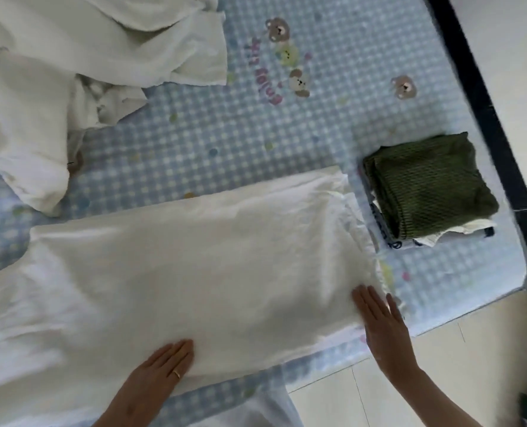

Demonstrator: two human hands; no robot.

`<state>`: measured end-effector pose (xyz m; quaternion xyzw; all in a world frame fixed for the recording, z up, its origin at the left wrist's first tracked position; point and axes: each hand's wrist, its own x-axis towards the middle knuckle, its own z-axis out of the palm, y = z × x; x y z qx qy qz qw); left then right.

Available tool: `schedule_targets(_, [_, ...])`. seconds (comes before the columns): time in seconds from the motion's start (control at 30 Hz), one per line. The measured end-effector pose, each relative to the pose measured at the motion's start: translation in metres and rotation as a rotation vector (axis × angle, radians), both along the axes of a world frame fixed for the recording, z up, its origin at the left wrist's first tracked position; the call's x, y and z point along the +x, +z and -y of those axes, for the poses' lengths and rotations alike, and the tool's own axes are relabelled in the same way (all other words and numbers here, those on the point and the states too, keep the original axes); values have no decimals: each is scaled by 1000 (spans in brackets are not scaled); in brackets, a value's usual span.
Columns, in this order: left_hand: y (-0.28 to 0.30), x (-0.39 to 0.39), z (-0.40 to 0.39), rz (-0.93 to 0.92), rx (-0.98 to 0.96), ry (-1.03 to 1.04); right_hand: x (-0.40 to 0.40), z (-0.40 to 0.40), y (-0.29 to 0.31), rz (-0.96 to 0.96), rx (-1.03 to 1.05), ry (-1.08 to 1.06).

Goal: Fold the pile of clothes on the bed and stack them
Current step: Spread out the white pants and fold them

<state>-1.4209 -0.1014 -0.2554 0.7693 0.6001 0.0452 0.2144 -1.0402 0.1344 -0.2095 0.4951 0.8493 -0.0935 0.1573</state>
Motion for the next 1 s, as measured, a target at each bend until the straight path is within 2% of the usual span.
schedule_targets(0.17, [5,32,-52,-182,29,-123,47,-17,2,-168,38,97])
schedule_targets(0.23, [16,45,-88,-110,66,-31,61,-16,-2,-212,20,-20])
schedule_targets(0.33, [24,76,-186,12,166,88,62,-18,-9,-346,44,-332])
schedule_targets(0.4, [22,94,-261,8,194,159,50,-21,-13,-356,100,-377])
schedule_targets(0.57, [1,112,-390,-80,-57,288,40,-24,-18,-333,17,-518])
schedule_targets(0.63, [-6,114,-412,-101,-103,252,43,-24,-20,-370,1,-578])
schedule_targets(0.77, [-4,117,-430,-102,-51,301,46,-27,-19,-407,5,-643])
schedule_targets(0.93, [1,130,-444,142,-84,389,50,-28,-18,-442,45,-662])
schedule_targets(1.0, [1,136,-451,226,-125,441,53,-28,-16,-401,64,-616])
